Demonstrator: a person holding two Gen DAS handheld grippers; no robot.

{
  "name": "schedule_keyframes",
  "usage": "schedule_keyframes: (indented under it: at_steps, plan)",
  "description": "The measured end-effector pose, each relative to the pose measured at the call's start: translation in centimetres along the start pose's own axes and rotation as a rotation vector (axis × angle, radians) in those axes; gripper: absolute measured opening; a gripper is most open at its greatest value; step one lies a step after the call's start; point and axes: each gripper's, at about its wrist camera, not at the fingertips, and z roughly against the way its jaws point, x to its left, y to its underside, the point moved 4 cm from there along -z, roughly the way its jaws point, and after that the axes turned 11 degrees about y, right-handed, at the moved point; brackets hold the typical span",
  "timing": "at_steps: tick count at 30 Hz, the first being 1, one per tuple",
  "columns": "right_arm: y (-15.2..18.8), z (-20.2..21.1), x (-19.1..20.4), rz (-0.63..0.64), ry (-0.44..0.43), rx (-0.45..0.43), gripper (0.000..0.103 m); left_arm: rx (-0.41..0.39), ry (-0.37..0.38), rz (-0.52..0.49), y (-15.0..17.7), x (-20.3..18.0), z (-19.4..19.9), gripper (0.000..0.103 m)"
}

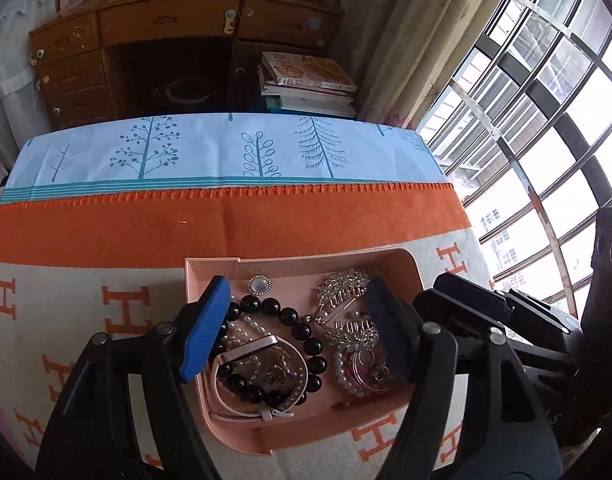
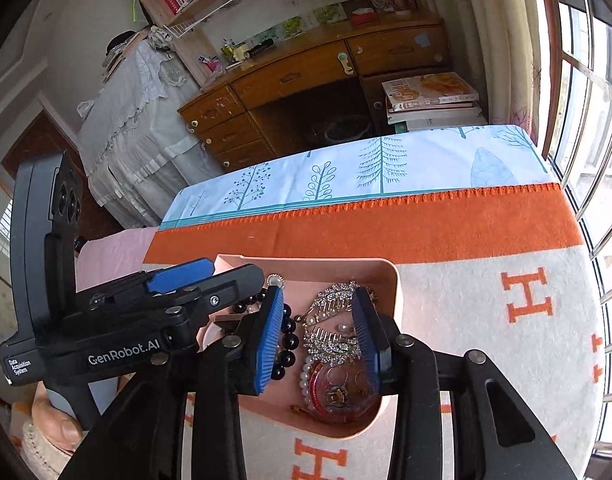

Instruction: Organize jewelry

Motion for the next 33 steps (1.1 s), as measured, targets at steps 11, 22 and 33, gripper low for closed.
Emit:
schedule_keyframes:
  at_steps: [11, 22, 33]
  plan:
    - [3.0, 1.4, -0.4, 0.032, -0.011, -0.015, 0.036, -0.069, -0.041, -0.058, 3.0, -1.5, 3.4, 0.08]
    - [9.3, 7.8, 0.8, 0.082, -0.007, -0.074, 0.037, -0.204, -0.151, -0.092, 9.7, -3.6, 10.8, 0.08]
    - [18.2, 17.6, 2.0, 0.076, 0.008, -0.112, 0.048, -0.296, -0.178, -0.121, 19.8, -9.4, 21.2, 0.081]
